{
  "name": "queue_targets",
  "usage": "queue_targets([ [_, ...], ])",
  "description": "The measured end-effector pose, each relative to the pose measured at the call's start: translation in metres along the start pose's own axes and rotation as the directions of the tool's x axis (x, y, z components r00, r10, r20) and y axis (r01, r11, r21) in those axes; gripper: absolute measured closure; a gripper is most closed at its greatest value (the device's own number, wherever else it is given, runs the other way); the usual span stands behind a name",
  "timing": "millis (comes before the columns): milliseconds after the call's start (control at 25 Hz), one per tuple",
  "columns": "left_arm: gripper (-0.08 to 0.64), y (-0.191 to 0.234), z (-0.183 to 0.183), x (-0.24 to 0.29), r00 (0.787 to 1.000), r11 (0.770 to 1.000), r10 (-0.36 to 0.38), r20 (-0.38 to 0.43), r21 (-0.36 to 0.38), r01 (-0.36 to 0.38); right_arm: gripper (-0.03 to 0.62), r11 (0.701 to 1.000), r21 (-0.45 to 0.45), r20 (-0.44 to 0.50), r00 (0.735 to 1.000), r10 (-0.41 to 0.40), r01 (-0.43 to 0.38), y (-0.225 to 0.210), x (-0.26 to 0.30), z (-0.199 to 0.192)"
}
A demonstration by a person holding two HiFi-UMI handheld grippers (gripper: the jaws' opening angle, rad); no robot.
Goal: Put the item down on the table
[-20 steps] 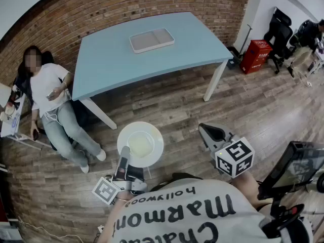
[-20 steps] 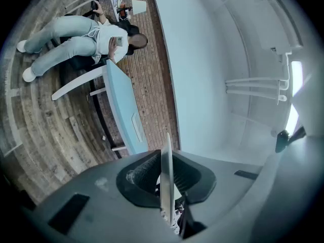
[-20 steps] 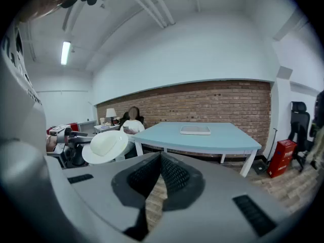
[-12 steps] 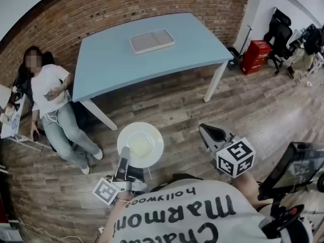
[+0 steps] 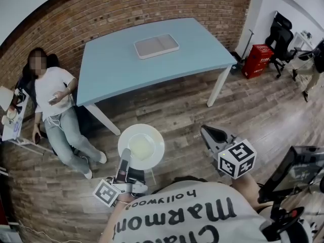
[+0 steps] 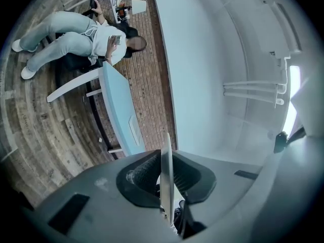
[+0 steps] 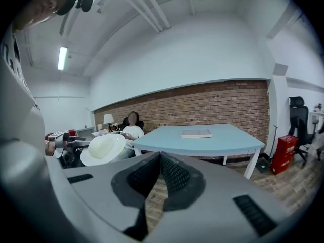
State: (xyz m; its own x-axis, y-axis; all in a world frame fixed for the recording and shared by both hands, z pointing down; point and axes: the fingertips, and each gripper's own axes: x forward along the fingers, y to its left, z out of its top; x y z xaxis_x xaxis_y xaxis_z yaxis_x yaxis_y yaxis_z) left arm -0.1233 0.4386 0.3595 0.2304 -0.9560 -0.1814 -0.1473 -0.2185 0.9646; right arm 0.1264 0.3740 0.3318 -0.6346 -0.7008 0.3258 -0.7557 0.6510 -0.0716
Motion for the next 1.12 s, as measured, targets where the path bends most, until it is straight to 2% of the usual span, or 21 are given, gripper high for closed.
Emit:
queue_targets([
  [240,0.534,0.018,0.019,-0.004,0.999,1.000,-0.018,-0.030,-0.004,0.017,0.581,0.999,0.020,-0.010,0.999,-0.038,0.038,0.017,0.012,-0.023],
  [360,0.534,0.022,0.020,-0.001,1.000,1.000,-0.009,-0.029,-0.016,0.008,0.581,0.998,0.037,-0.036,0.998,-0.054,0.055,0.014,0.013,-0.035],
  [600,0.534,0.035,0.019,0.016,0.999,1.000,0.017,-0.029,-0.022,-0.017,0.581,0.998,0.047,-0.040,0.998,-0.045,0.047,0.000,0.029,-0.033],
  [880,0.534,0.054,0.028,0.066,0.999,0.998,0.043,-0.013,-0.049,-0.044,0.581,0.997,0.064,-0.044,0.998,-0.035,0.038,-0.040,0.072,-0.020],
  [1120,0.534,0.065,0.033,0.126,0.999,0.998,0.047,0.018,-0.053,-0.046,0.581,0.996,0.077,-0.053,0.998,-0.032,0.036,-0.097,0.110,0.000],
])
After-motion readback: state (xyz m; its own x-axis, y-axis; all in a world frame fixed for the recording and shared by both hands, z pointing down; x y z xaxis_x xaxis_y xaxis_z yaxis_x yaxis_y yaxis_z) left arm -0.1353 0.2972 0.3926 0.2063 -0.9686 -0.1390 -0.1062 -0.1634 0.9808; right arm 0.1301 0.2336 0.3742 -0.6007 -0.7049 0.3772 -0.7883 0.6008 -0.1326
